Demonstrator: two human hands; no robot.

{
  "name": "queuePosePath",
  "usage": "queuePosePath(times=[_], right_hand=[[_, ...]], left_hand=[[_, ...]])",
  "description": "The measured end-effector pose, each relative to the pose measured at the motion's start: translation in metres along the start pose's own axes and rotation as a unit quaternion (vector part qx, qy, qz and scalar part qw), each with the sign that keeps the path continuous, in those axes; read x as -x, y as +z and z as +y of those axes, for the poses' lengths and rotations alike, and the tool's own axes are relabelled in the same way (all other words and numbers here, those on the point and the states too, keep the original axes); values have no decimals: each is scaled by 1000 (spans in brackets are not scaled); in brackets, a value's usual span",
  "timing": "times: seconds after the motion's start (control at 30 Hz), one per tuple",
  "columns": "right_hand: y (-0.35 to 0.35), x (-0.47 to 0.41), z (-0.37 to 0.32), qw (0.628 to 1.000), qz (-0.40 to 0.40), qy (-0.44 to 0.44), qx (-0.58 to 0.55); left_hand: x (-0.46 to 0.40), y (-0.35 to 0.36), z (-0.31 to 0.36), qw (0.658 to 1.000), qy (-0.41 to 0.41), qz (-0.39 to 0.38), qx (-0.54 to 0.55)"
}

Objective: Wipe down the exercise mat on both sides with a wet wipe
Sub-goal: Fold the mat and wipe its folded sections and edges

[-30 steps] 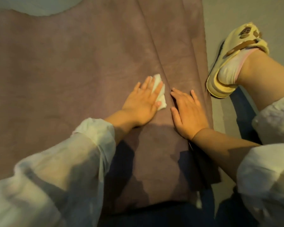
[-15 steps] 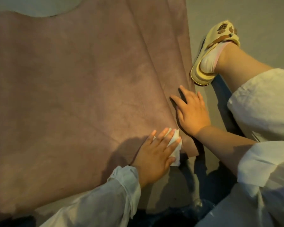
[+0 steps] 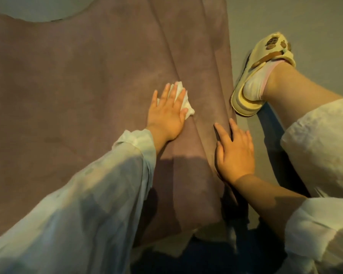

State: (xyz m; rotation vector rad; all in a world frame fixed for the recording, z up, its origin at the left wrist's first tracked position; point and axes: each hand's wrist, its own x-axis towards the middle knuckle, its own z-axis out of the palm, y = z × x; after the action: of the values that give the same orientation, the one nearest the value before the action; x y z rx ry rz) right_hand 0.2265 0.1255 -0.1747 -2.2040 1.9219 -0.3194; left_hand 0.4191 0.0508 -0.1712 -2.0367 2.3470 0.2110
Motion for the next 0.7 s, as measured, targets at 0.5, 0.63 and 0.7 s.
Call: queuePosePath(times=[0.5,0.63,0.7], right_hand=[[0,-1,2,999,20,-7,-40],[1,0,4,999,4,-4,-46],[1,-1,4,999,0,-5,-43]], left_hand=[[-116,-26,-84,941,-317,38,111],[-111,-26,-68,974,-202,-27,101],[-98,-22,-52,990,-120,-38,68]])
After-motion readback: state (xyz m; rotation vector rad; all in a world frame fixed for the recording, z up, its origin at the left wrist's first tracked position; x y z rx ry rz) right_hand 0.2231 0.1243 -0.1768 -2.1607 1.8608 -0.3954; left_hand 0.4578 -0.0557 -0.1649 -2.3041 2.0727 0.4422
